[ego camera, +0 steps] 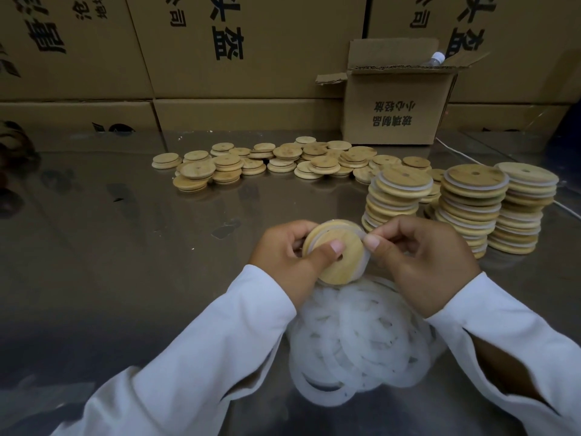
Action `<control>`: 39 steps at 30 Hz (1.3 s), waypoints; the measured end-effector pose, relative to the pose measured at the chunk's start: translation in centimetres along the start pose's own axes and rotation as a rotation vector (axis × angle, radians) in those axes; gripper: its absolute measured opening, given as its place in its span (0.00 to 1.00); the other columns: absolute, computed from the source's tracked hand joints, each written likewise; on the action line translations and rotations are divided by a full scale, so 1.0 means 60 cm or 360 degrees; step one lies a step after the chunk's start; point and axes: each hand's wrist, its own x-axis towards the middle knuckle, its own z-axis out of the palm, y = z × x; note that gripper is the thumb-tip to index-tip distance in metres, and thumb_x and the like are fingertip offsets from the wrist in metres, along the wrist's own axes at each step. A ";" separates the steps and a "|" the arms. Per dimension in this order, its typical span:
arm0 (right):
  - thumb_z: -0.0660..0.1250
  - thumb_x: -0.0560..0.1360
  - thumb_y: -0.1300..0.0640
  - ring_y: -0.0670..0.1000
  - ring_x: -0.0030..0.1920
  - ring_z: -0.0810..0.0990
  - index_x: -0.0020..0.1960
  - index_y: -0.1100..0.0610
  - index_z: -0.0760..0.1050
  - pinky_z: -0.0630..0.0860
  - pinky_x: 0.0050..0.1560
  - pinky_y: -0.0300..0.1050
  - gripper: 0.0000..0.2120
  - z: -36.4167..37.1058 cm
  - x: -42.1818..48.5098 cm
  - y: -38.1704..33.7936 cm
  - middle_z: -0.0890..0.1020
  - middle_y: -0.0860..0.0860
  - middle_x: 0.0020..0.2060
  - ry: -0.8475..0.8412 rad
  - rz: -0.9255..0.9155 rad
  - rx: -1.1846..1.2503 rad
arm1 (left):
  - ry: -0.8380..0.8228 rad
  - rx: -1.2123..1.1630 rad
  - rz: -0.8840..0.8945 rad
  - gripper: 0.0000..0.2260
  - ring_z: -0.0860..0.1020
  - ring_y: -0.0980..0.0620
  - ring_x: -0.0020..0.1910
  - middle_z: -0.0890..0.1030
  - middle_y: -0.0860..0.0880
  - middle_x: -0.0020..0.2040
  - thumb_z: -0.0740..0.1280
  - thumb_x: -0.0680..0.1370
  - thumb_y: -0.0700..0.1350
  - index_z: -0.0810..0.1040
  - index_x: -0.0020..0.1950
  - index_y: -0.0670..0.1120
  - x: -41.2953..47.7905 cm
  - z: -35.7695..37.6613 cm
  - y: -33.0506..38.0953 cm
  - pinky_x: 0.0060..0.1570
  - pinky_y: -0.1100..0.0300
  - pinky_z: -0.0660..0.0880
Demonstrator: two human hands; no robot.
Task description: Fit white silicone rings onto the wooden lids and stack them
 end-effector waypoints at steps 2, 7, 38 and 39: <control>0.68 0.72 0.59 0.47 0.38 0.79 0.34 0.47 0.75 0.75 0.42 0.41 0.10 0.000 0.000 -0.002 0.79 0.43 0.32 -0.0003 0.0004 0.0056 | -0.0018 -0.0064 -0.0018 0.06 0.80 0.58 0.36 0.82 0.53 0.34 0.69 0.73 0.38 0.80 0.39 0.48 0.001 -0.004 0.001 0.40 0.66 0.77; 0.68 0.71 0.60 0.54 0.38 0.80 0.34 0.49 0.77 0.78 0.44 0.50 0.10 0.001 -0.001 -0.001 0.81 0.47 0.32 0.0000 0.0027 0.0207 | -0.0031 -0.0206 -0.0100 0.05 0.81 0.51 0.39 0.83 0.50 0.34 0.68 0.73 0.37 0.81 0.40 0.47 0.001 -0.004 -0.004 0.46 0.56 0.78; 0.69 0.70 0.61 0.56 0.36 0.79 0.35 0.55 0.79 0.76 0.41 0.45 0.06 0.001 -0.002 -0.006 0.81 0.52 0.31 0.0124 0.0125 0.0315 | -0.0007 -0.0241 -0.0074 0.04 0.81 0.53 0.36 0.83 0.50 0.35 0.70 0.71 0.37 0.80 0.42 0.46 0.004 -0.001 -0.009 0.41 0.60 0.79; 0.69 0.70 0.61 0.57 0.37 0.80 0.35 0.56 0.79 0.76 0.41 0.46 0.06 0.000 -0.002 -0.007 0.81 0.53 0.31 0.0107 0.0131 0.0350 | -0.0004 -0.0261 -0.0084 0.05 0.81 0.51 0.38 0.83 0.49 0.35 0.70 0.71 0.37 0.81 0.42 0.46 0.005 -0.003 -0.008 0.44 0.57 0.79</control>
